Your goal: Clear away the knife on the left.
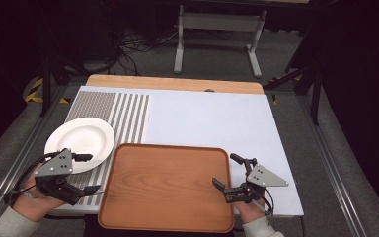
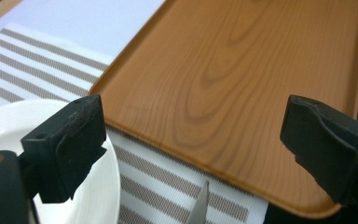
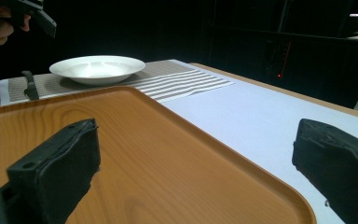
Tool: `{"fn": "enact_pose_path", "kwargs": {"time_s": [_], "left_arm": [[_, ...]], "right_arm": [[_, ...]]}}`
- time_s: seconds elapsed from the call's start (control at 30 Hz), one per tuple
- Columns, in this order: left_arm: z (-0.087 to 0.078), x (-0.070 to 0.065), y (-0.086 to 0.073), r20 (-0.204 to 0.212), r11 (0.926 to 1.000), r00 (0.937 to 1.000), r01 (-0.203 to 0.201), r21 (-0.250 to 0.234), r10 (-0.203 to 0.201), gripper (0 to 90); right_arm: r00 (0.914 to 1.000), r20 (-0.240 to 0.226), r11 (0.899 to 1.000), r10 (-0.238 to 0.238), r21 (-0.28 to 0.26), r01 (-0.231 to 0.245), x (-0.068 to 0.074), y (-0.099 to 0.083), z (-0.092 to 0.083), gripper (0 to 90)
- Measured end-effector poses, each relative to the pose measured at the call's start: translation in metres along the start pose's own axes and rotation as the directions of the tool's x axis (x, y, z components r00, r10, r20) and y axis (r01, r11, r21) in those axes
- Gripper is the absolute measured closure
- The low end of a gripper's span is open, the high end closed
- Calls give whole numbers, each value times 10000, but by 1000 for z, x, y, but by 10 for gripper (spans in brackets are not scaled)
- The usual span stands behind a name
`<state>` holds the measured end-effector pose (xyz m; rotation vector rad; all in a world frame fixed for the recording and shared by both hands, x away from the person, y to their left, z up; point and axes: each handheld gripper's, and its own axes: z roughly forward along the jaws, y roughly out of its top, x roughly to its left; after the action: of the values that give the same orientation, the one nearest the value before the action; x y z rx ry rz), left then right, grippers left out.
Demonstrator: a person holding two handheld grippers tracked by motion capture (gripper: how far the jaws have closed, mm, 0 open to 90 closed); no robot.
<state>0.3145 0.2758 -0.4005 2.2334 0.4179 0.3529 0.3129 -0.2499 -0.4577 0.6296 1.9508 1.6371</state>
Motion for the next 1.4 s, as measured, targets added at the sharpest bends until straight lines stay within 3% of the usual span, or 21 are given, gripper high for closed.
{"fn": "enact_pose_path", "kwargs": {"time_s": [0.13, 0.27, 0.33, 0.57, 0.6, 0.7, 0.83, 0.93, 0.97, 1.0, 1.03, 1.1, 1.3, 1.4], "left_arm": [[-6, 3, -1, 130, 9974, 9996, -247, 675, 238, 99], [-10, 5, -1, 330, 9903, 9988, -404, 1327, 363, 129], [-11, 6, -1, 389, 9882, 9983, -477, 1453, 425, 130], [-16, 11, -3, 590, 9668, 9961, -780, 2432, 655, 138], [-16, 11, -3, 590, 9668, 9961, -780, 2432, 655, 140], [-16, 13, -5, 715, 9487, 9940, -1008, 2996, 830, 150], [-16, 16, -8, 913, 9315, 9921, -1128, 3458, 862, 161], [-17, 18, -10, 996, 9209, 9909, -1211, 3706, 902, 168], [-17, 18, -10, 996, 9209, 9909, -1211, 3706, 902, 170], [-17, 19, -12, 1035, 9128, 9906, -1230, 3894, 893, 176], [-17, 19, -12, 1035, 9128, 9906, -1230, 3894, 893, 180], [-18, 21, -14, 1210, 9012, 9890, -1286, 4138, 855, 186], [-19, 26, -16, 1560, 8898, 9850, -1359, 4357, 741, 210], [-18, 30, -20, 1827, 8725, 9807, -1487, 4654, 697, 225]], "right_arm": [[10000, -29, 10000, -7, -3, 7, 0, 0, 0, 15], [10000, -31, 10000, 8, 7, -7, 0, 0, 1, 15], [10000, -37, 10000, 14, 10, -14, 0, 0, 1, 15], [10000, -70, 10000, 21, 13, -21, 1, 0, 1, 15], [10000, -70, 10000, 21, 13, -21, 1, 0, 1, 15], [10000, -82, 10000, 25, 15, -25, 1, 0, 2, 15], [9999, -93, 10000, 39, 35, -38, 1, -1, 2, 15], [9999, -96, 10000, 51, 42, -51, 1, -1, 2, 15], [9999, -116, 10000, 55, 38, -54, 1, -1, 2, 15], [9999, -121, 10000, 59, 43, -58, 1, -1, 2, 15], [9999, -121, 10000, 59, 43, -58, 1, -1, 2, 15], [9999, -114, 10000, 60, 59, -60, 1, -1, 2, 15], [9999, -121, 10000, 49, 67, -48, 1, -1, 3, 15], [9999, -128, 10000, 47, 62, -47, 1, -1, 3, 15]]}}
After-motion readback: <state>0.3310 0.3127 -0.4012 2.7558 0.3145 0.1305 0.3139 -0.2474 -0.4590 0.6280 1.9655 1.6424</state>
